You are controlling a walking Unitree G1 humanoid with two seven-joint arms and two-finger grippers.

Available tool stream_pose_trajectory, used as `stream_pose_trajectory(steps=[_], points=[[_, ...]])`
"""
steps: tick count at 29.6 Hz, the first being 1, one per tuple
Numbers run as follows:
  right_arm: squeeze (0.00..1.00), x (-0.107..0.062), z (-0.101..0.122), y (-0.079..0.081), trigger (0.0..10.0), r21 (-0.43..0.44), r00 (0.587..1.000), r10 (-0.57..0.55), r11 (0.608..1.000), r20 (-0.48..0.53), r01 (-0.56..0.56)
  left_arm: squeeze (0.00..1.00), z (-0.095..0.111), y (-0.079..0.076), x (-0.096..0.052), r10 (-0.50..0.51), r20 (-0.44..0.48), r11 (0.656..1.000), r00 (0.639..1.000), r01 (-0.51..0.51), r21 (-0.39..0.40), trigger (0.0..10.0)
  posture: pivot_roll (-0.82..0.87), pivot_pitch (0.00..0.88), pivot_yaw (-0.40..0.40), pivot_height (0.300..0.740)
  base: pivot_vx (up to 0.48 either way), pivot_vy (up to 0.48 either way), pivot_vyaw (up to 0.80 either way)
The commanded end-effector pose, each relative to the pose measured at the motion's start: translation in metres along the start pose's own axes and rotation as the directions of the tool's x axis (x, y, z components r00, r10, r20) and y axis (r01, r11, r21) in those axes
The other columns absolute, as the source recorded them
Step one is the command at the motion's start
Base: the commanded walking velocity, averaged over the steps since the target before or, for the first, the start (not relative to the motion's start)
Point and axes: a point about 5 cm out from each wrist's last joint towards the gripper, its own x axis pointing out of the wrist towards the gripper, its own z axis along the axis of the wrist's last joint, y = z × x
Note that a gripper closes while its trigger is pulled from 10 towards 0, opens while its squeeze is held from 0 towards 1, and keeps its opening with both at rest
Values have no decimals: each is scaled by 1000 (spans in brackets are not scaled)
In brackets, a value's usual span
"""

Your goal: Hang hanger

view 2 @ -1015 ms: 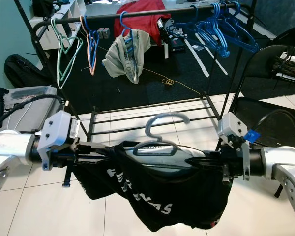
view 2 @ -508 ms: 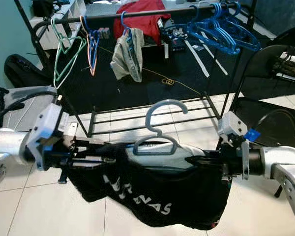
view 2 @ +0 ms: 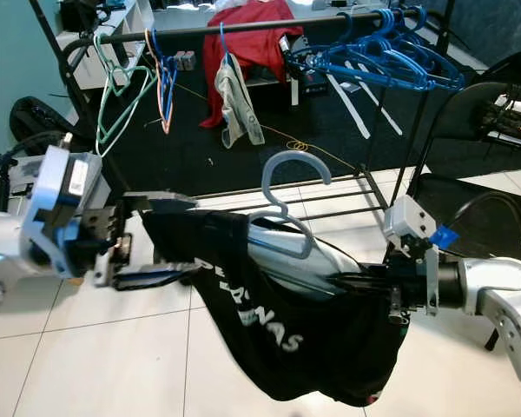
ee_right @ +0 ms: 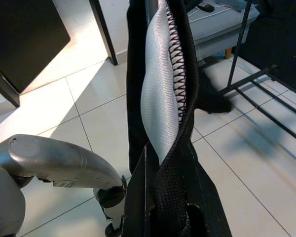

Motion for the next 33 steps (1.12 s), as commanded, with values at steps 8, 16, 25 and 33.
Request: stream_pose_trajectory(steps=[8, 16, 25, 33], points=[[0, 5, 2, 3, 0, -13, 1000, 26, 1000, 7, -26, 0, -15, -18, 29, -26, 56, 989, 998, 34, -145, 10000, -95, 118, 73, 740, 0, 0, 0], [0, 8, 3, 5, 0, -14, 999, 39, 999, 9, -39, 0, -15, -10, 37, 46, 72, 988, 996, -35, -151, 10000, -94, 117, 74, 740, 0, 0, 0], [0, 15, 5, 10, 0, -16, 997, 73, 997, 24, -72, 0, -11, 15, 40, 249, 108, 960, 963, -230, -159, 10000, -94, 118, 74, 740, 0, 0, 0], [0, 18, 6, 11, 0, -18, 996, 86, 996, 27, -85, 0, 2, -8, 45, 78, 219, 983, 972, -39, -180, 10000, -92, 118, 75, 740, 0, 0, 0]])
